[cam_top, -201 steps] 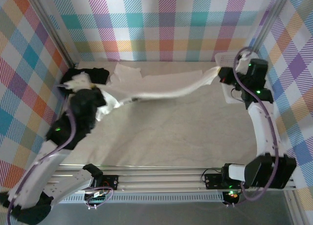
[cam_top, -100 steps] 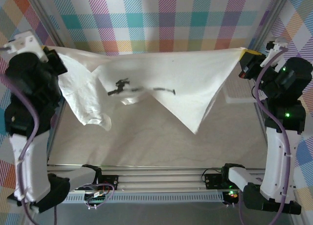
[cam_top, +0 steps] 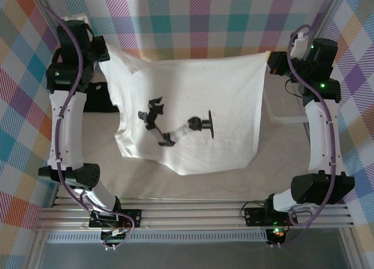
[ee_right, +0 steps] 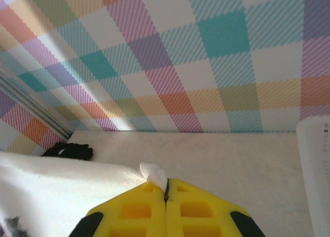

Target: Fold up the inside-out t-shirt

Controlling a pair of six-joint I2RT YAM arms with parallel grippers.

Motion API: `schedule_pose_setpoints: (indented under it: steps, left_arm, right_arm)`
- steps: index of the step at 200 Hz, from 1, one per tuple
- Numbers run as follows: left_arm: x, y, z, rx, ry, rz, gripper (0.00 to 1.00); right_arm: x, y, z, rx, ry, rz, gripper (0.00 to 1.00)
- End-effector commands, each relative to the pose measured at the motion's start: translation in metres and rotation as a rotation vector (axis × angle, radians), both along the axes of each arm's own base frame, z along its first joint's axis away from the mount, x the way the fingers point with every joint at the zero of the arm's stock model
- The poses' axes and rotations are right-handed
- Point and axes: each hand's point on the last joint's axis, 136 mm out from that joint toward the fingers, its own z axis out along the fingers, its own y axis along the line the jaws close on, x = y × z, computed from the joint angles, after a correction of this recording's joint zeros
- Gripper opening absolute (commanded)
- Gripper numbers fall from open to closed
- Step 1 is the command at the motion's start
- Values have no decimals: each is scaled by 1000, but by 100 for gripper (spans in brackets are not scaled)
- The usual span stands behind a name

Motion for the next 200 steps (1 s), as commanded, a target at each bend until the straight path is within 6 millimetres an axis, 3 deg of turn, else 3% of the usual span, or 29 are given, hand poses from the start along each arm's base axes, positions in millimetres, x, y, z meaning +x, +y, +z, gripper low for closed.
schedule_pose_setpoints:
  steps: [1, 33, 83, 98, 120, 145, 165, 182, 200]
  left_arm:
    - [-57, 1, 81, -69, -242, -32, 0]
    - [-130, 6, 118, -93, -368, -36, 0]
    - [-248, 10, 157, -90, -568, -64, 0]
    - [-276, 12, 171, -79, -631, -65, 0]
    - [-297, 16, 188, -52, -685, -49, 0]
    - [-292, 21, 201, -18, -700, -17, 0]
    - [-260, 24, 202, 13, -663, 16, 0]
    - [-211, 22, 191, 32, -590, 26, 0]
    - [-145, 16, 166, 39, -482, 9, 0]
  right_arm:
    - [-36, 9, 66, -42, -198, 36, 0]
    - [-85, 10, 93, -57, -287, 18, 0]
    - [-186, 14, 139, -66, -460, -15, 0]
    - [-213, 14, 152, -74, -508, -28, 0]
    - [-240, 14, 168, -87, -559, -44, 0]
    - [-248, 13, 180, -95, -590, -55, 0]
    - [-234, 12, 182, -101, -578, -53, 0]
    - [-207, 12, 175, -98, -539, -41, 0]
    - [-165, 9, 157, -98, -477, -35, 0]
